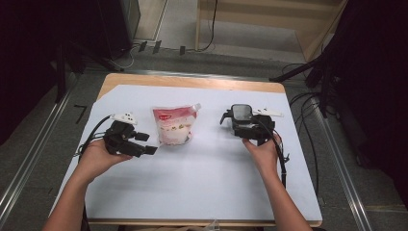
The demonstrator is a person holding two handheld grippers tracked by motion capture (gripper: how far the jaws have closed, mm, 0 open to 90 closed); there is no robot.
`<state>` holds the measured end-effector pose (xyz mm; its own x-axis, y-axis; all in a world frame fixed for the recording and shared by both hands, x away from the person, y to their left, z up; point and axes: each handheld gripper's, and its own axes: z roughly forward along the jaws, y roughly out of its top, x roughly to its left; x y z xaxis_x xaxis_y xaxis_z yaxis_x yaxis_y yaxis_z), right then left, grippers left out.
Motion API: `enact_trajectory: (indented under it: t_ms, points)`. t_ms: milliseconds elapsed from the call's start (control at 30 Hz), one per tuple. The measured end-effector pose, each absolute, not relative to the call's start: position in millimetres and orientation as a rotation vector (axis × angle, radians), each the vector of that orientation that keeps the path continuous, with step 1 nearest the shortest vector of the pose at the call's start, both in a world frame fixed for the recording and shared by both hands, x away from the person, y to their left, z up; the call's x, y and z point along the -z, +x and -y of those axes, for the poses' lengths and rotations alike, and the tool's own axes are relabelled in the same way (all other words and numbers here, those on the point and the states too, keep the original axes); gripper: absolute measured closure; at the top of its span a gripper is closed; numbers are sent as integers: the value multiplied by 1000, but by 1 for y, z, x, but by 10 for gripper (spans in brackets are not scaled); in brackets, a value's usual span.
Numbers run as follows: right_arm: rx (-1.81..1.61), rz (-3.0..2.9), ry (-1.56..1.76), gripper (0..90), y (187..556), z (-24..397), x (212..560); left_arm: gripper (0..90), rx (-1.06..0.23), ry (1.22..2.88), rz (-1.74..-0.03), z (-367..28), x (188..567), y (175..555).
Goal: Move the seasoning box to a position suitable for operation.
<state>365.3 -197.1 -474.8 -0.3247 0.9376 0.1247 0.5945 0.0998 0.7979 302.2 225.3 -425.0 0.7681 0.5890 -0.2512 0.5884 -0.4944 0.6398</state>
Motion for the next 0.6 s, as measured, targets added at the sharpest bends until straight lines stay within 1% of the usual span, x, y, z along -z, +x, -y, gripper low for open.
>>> enact_trajectory:
  t_ms: [200,600]
  points:
    - [-1121,-1969,1493,26,372,192,476,333,-7,2222,-891,-229,425,297]
    - [-1080,-1964,1502,30,389,181,495,334,-2,2212,-912,-232,427,289]
